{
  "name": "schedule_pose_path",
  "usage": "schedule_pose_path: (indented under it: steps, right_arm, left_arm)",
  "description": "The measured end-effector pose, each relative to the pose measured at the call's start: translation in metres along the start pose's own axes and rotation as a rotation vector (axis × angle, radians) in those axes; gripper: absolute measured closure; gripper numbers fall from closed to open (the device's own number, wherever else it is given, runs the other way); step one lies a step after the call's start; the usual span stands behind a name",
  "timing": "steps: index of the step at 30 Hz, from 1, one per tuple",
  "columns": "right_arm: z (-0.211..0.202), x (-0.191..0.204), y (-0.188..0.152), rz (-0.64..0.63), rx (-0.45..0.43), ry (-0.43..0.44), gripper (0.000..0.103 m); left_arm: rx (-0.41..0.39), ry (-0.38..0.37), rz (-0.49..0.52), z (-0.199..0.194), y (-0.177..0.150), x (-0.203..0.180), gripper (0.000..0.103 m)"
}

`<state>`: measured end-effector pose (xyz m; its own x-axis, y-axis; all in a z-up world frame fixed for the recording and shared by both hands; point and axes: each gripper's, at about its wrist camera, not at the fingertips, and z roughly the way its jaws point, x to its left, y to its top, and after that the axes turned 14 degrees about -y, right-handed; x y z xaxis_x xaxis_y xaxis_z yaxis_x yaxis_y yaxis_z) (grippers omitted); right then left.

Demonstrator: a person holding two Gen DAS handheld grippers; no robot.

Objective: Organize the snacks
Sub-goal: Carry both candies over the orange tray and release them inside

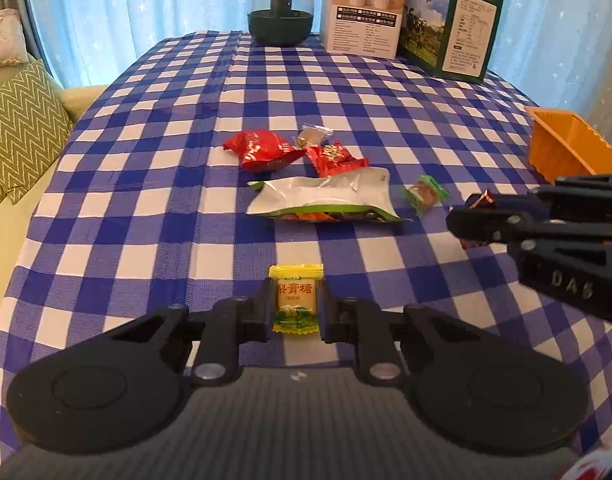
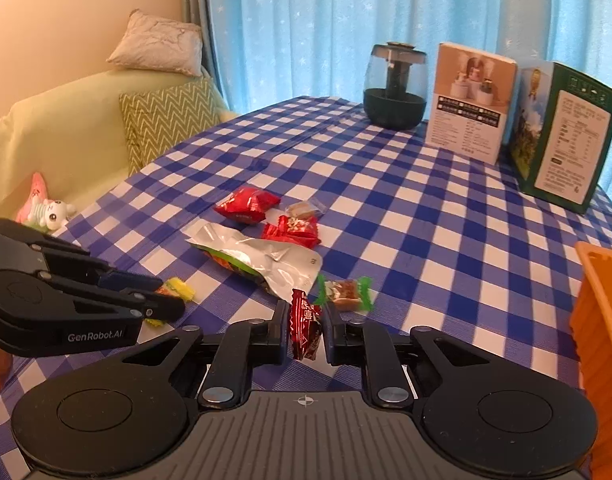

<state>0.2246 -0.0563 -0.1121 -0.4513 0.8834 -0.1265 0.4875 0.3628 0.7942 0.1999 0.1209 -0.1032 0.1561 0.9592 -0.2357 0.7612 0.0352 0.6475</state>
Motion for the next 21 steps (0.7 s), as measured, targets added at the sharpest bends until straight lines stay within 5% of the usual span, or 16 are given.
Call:
schedule_pose_path:
  steps: [10,21]
  right_arm:
    - [-0.040,-0.039,-0.007,0.092,-0.028,-0.080,0.086]
    - [-0.106,-0.136,0.007,0.302,-0.058,-0.222,0.086]
  left_arm:
    - [-0.043,-0.047,0.061,-0.010,0.010,-0.047,0.085]
    - [-0.093,-0.174,0.157,-0.008,0.045,-0.148,0.085]
